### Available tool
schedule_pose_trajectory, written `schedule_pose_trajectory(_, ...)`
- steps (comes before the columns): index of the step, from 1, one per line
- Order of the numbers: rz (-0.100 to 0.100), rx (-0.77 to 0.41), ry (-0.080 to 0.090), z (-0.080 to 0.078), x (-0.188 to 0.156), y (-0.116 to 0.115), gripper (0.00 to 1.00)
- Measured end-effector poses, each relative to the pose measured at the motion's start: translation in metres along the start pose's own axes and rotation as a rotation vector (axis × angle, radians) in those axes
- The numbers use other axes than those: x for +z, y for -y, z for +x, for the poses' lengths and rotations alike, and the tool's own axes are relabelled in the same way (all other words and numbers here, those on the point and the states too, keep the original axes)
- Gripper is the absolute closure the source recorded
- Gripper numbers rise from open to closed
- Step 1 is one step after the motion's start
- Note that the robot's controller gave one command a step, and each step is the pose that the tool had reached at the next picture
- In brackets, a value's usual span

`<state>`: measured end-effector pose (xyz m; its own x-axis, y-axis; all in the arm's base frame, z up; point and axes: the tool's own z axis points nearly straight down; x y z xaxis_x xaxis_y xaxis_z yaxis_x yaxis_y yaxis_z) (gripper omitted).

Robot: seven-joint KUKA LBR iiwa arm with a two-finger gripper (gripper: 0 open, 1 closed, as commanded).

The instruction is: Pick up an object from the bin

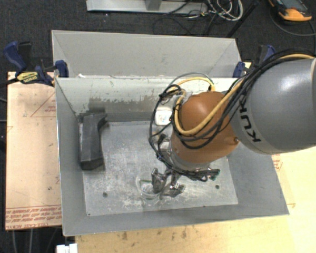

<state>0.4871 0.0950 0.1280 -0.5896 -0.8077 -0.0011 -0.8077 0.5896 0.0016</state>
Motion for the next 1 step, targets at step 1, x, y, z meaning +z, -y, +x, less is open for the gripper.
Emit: schedule_pose_trajectory(1,0.0,0.0,0.0,0.0,0.0,0.0,1.0)
